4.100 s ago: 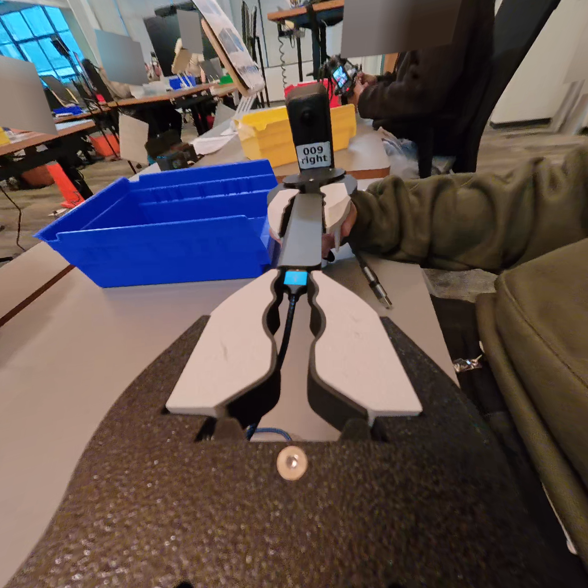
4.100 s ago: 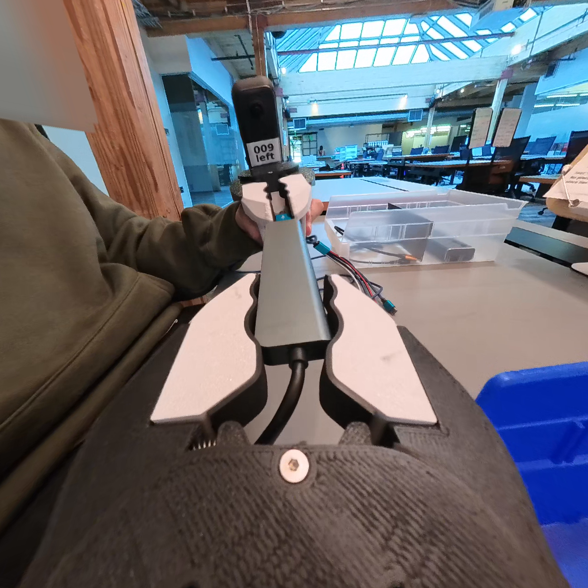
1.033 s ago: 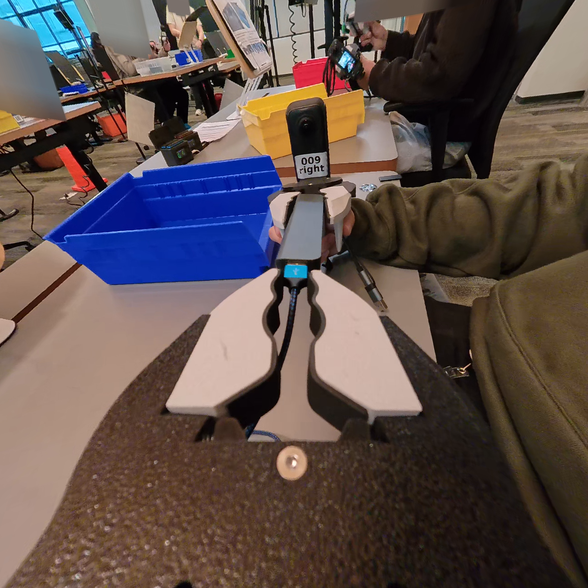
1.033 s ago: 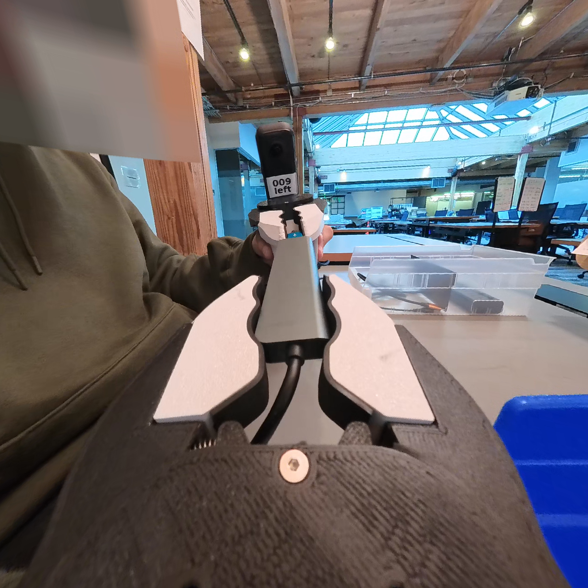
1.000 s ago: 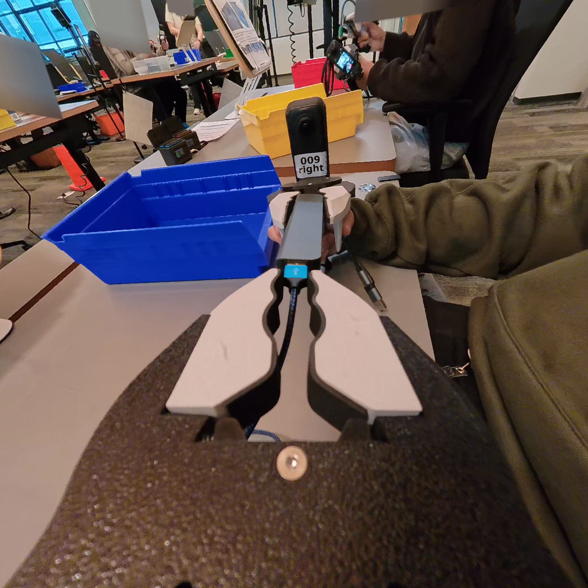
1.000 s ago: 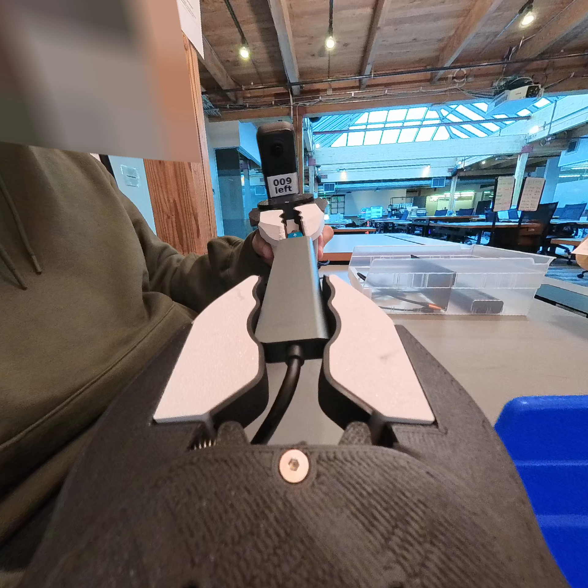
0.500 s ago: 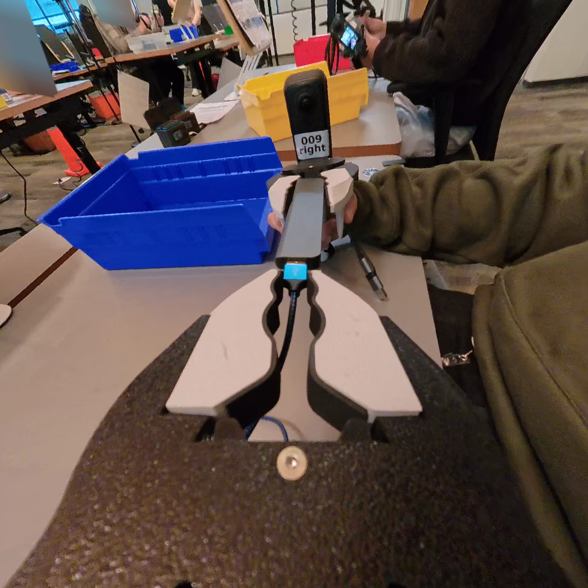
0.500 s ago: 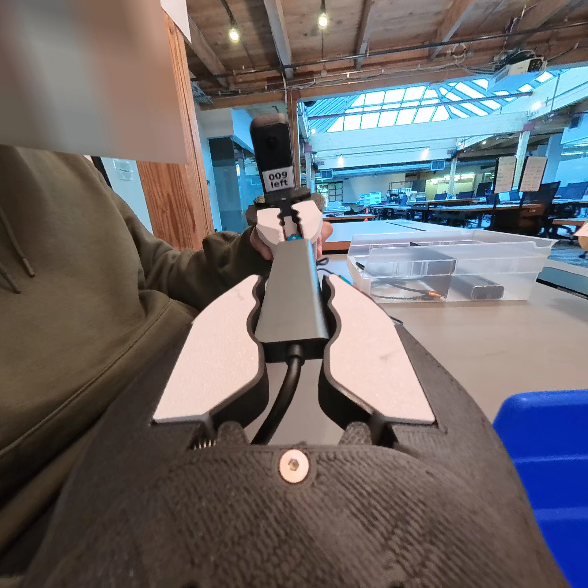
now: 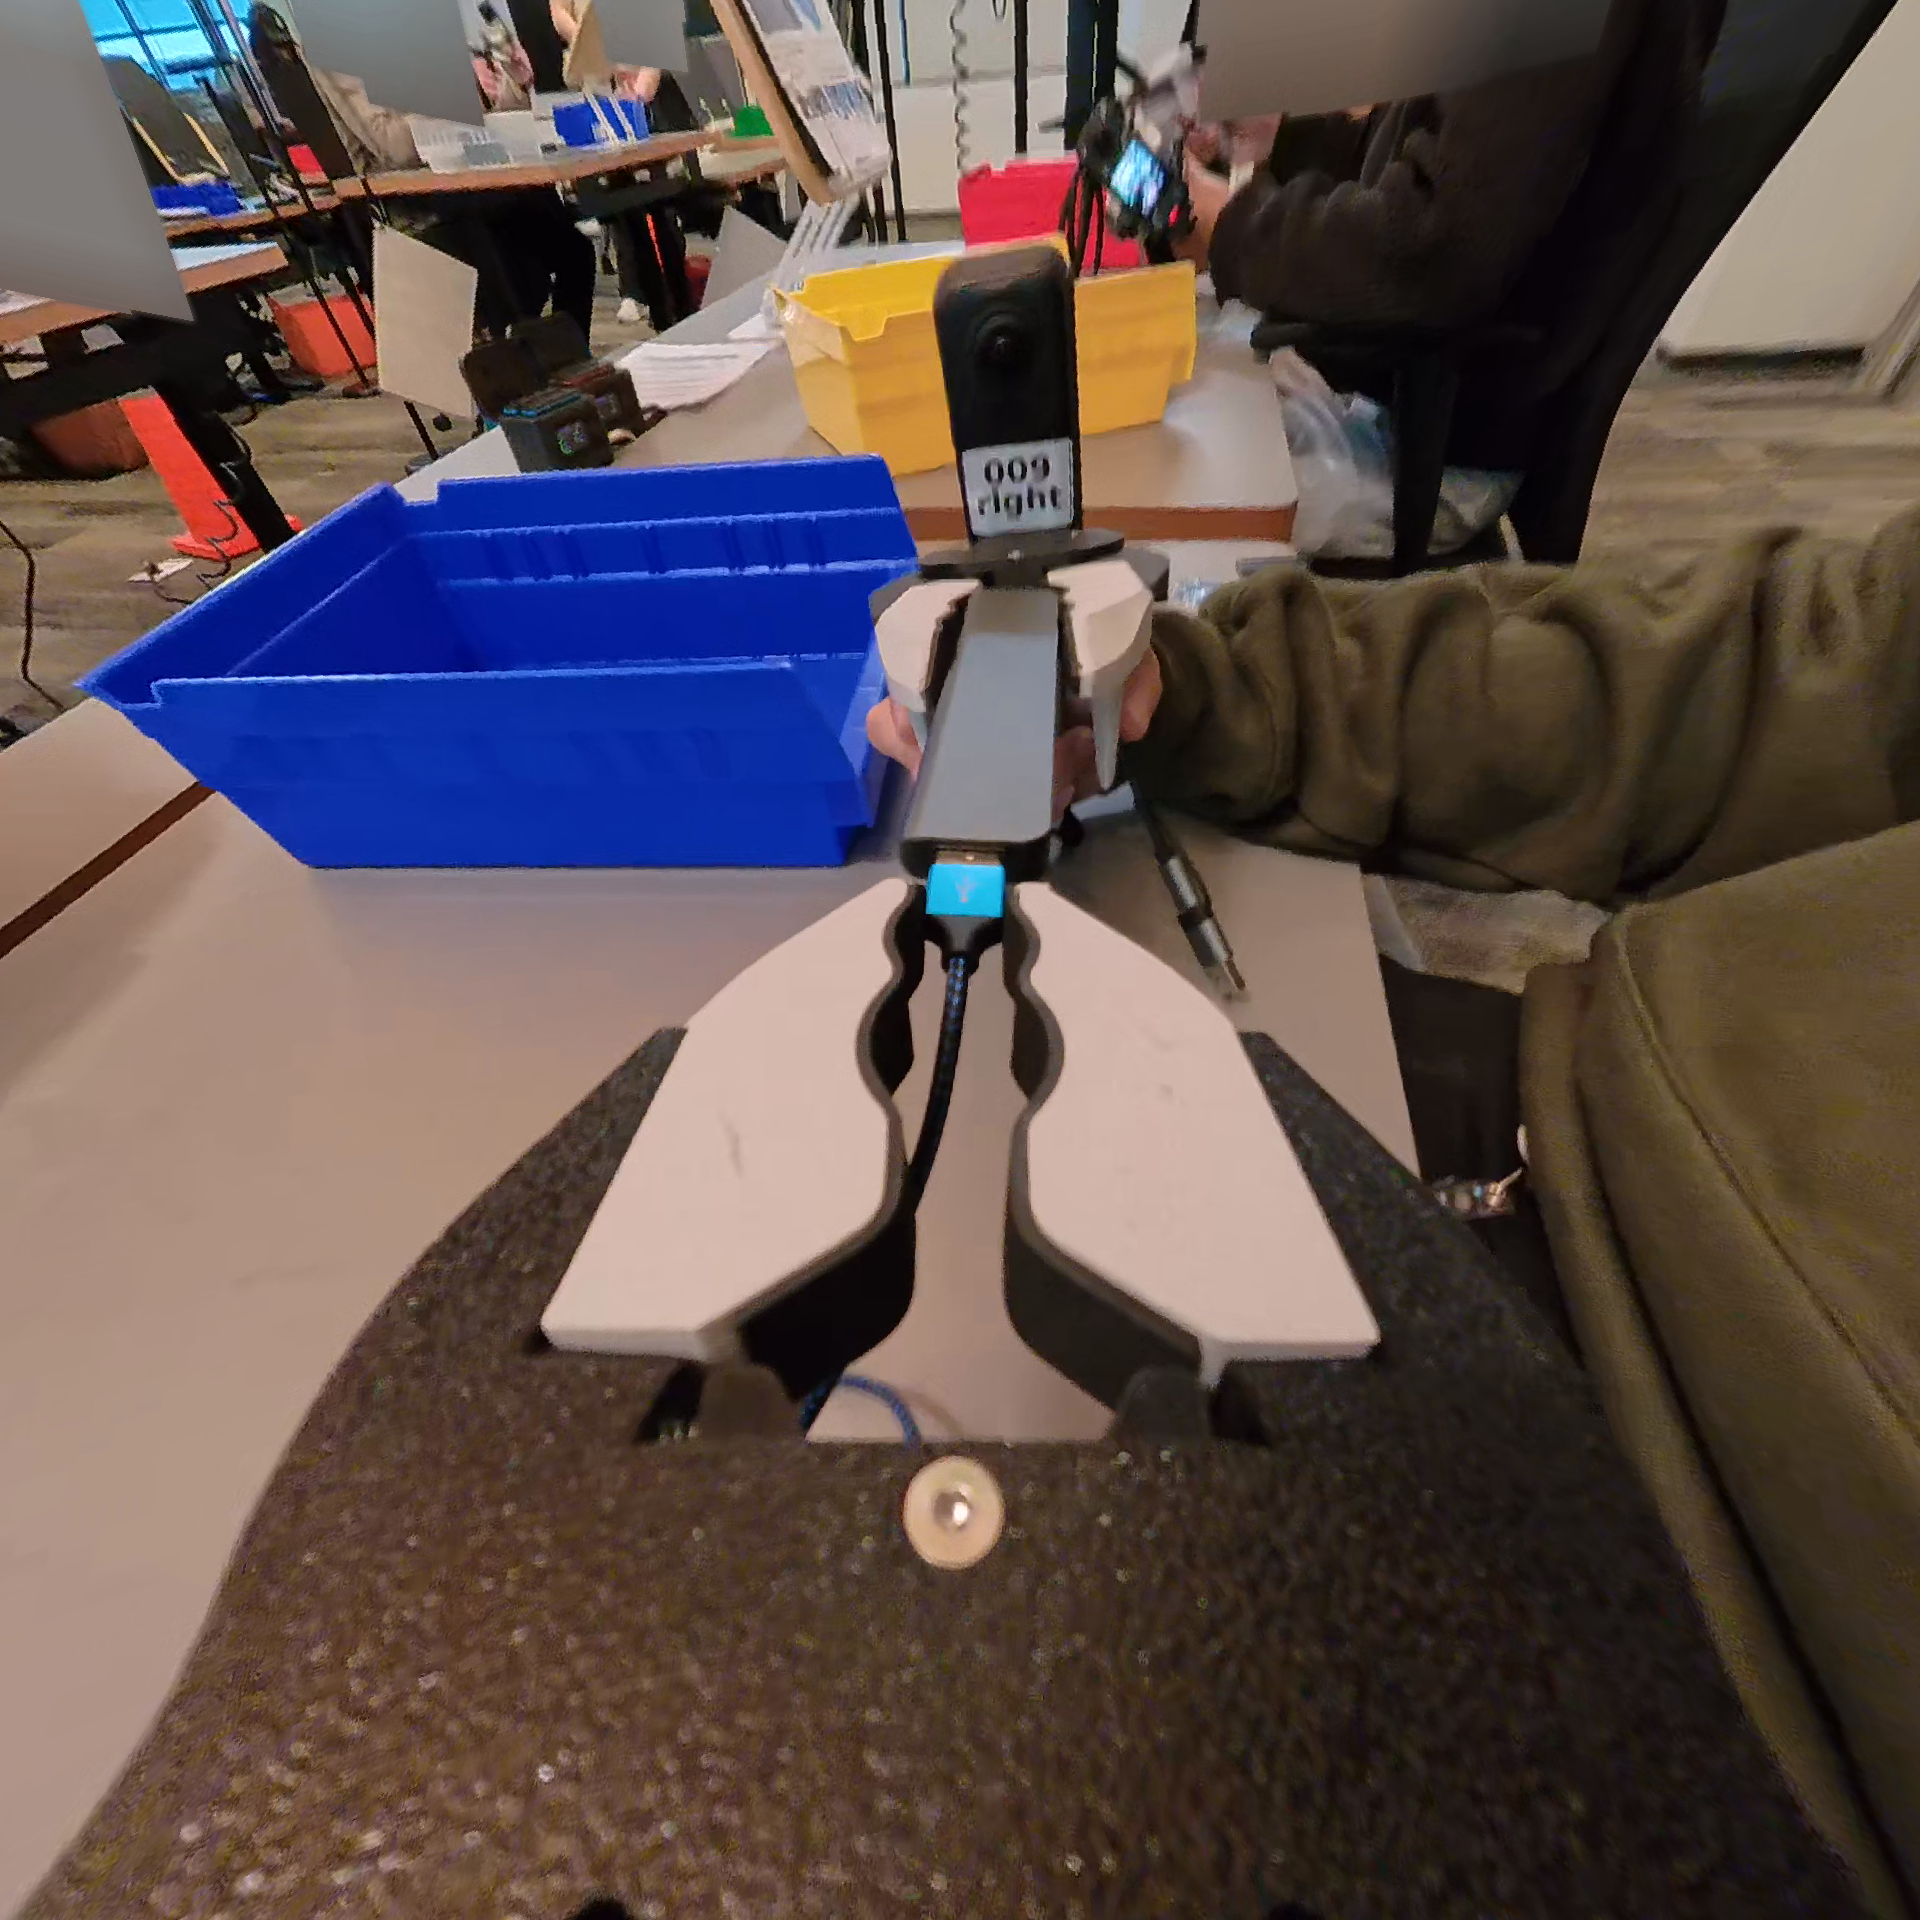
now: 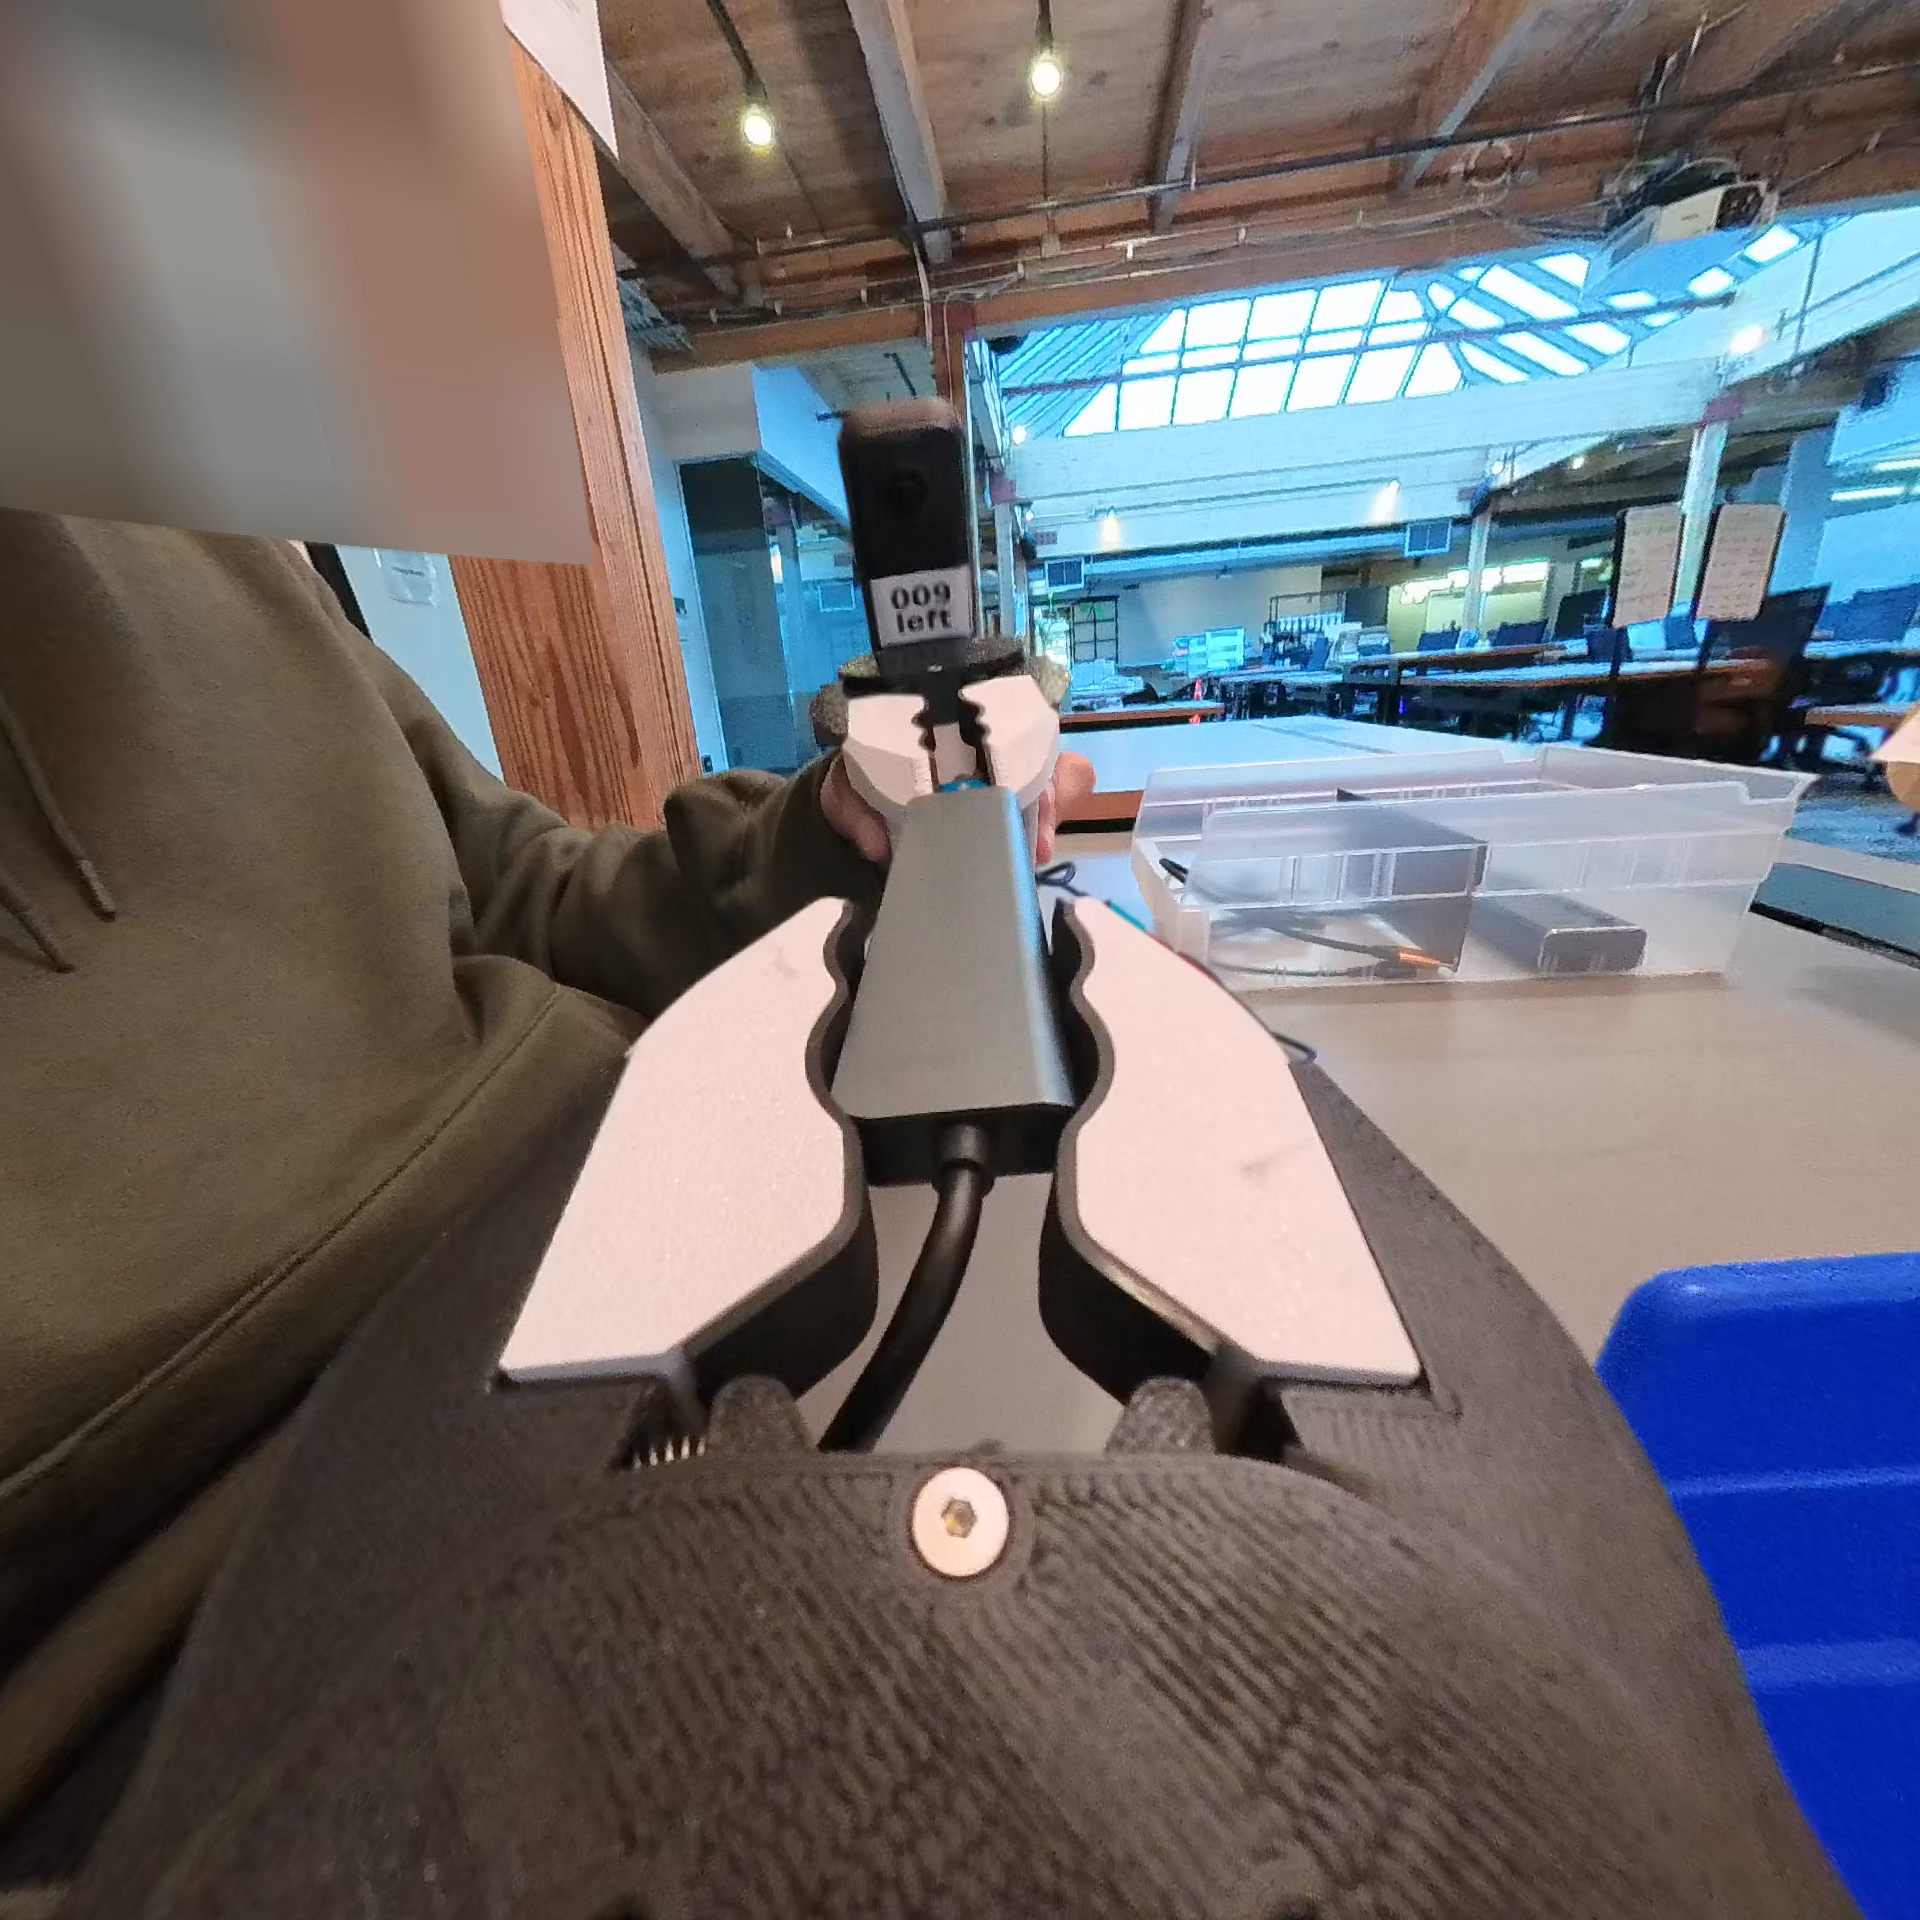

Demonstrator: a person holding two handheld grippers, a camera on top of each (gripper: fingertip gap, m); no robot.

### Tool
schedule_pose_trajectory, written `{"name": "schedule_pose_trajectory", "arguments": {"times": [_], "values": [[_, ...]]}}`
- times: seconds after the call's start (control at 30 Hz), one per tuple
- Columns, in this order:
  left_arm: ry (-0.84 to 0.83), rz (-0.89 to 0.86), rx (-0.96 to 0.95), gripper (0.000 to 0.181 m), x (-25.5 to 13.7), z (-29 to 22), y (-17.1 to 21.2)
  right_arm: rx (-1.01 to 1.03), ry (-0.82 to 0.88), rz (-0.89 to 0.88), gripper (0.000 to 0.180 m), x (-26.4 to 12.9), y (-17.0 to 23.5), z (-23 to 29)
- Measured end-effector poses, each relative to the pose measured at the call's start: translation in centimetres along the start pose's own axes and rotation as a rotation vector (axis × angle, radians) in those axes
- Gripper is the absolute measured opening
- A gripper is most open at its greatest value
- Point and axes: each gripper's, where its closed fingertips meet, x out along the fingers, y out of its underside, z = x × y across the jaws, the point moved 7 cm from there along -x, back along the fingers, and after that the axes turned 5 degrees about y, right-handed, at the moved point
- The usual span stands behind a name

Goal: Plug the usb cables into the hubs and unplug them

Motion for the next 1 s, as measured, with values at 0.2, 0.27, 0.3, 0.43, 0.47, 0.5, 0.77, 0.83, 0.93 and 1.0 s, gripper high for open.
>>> {"name": "schedule_pose_trajectory", "arguments": {"times": [0.2, 0.27, 0.3, 0.43, 0.47, 0.5, 0.77, 0.83, 0.93, 1.0], "values": [[-0.012, -0.094, -0.028, 0.03, -0.3, 0.2, -1.0, -0.051, 0.036, -0.074, 0.036, -0.6, -0.9, 0.3], [-0.111, -0.138, -0.013, 0.048, -2.2, 0.6, -2.4, -0.082, 0.066, -0.129, 0.036, -1.3, -2.5, 0.3], [-0.148, -0.192, -0.018, 0.055, -3.6, 0.7, -3.5, -0.104, 0.086, -0.147, 0.036, -1.7, -3.4, 0.4], [-0.315, -0.422, -0.009, 0.061, -9.9, 0.3, -7.3, -0.251, 0.22, -0.195, 0.036, -3.6, -7.7, 1.4], [-0.364, -0.457, 0.0, 0.061, -11.5, 0.2, -7.9, -0.285, 0.251, -0.222, 0.036, -4.2, -9.0, 1.7], [-0.406, -0.492, 0.0, 0.061, -12.9, 0.0, -8.3, -0.305, 0.28, -0.246, 0.035, -5.0, -10.2, 2.0], [-0.441, -0.594, 0.069, 0.059, -16.1, -2.3, -10.2, -0.326, 1.0, -0.342, 0.036, -11.0, -15.7, -4.1], [-0.466, -0.519, 0.092, 0.059, -15.3, -1.8, -9.6, -0.365, 1.17, -0.199, 0.036, -11.2, -15.1, -6.4], [-0.446, -0.497, 0.058, 0.059, -14.6, -1.0, -8.9, -0.412, 1.348, 0.037, 0.036, -10.8, -12.9, -9.4], [-0.432, -0.502, 0.033, 0.057, -14.5, -0.6, -8.5, -0.474, 1.411, 0.232, 0.036, -10.3, -11.2, -10.6]]}}
